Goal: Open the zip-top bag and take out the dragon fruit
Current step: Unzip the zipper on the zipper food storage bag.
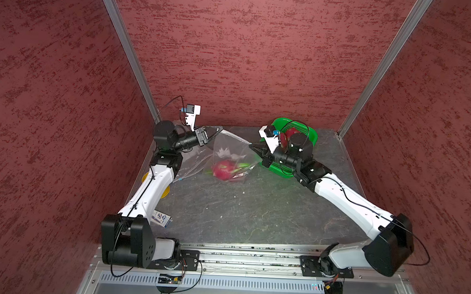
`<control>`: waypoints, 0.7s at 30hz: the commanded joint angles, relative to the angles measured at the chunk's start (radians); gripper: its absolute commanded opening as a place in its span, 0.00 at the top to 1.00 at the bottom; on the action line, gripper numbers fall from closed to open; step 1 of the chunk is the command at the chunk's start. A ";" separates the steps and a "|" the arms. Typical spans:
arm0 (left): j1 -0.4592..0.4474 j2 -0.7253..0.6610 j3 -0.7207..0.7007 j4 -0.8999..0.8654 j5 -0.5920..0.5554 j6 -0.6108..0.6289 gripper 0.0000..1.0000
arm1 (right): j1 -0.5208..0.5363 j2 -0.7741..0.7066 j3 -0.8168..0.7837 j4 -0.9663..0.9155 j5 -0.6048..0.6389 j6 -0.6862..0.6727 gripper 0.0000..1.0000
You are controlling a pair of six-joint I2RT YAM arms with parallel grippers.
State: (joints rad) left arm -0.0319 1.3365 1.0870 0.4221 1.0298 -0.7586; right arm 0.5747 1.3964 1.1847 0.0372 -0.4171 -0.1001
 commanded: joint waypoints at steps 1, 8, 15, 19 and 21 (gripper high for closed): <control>0.052 -0.015 0.039 0.100 -0.106 -0.017 1.00 | -0.041 -0.048 -0.052 -0.087 0.083 0.028 1.00; 0.045 0.060 0.063 0.198 -0.112 -0.090 1.00 | -0.050 -0.116 -0.120 -0.137 0.157 0.033 1.00; 0.033 0.126 0.127 0.222 -0.125 -0.103 1.00 | -0.058 -0.182 -0.173 -0.168 0.221 0.037 0.99; 0.026 0.177 0.199 0.213 -0.123 -0.103 1.00 | -0.062 -0.205 -0.178 -0.185 0.241 0.038 0.99; 0.024 0.196 0.223 0.207 -0.124 -0.104 1.00 | -0.064 -0.215 -0.181 -0.192 0.255 0.036 1.00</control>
State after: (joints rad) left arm -0.0360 1.5230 1.2518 0.5461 1.0229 -0.8597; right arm 0.5407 1.2114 1.0290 -0.0380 -0.2531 -0.0742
